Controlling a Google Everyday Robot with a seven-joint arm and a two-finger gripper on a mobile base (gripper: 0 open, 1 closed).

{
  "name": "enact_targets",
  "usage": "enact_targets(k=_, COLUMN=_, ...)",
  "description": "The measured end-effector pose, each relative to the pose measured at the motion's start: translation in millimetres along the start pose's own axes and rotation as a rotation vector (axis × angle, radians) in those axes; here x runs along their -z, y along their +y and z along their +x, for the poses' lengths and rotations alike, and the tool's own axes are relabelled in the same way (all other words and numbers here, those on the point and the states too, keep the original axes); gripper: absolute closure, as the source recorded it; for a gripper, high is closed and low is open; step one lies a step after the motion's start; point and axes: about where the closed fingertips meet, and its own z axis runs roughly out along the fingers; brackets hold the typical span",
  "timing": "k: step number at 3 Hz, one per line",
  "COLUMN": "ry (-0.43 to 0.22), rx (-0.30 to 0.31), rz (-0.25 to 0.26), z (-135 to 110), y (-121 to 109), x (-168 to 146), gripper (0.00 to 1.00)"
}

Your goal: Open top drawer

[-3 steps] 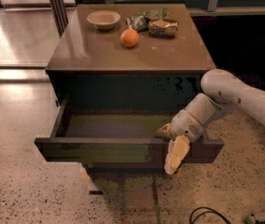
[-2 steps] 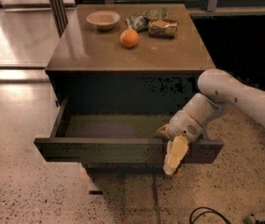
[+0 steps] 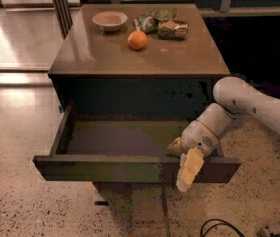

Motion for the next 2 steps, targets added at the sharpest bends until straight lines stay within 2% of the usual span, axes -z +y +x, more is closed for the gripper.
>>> enact_targets(k=1, ry=-0.004, rx=-0.034, rz=-0.033, z=10.0, y=15.1, x=-4.7, gripper=0.0)
enact_targets(k=2, ry=-0.004, rx=-0.034, rz=-0.033, z=10.0, y=15.1, x=-4.7, gripper=0.0)
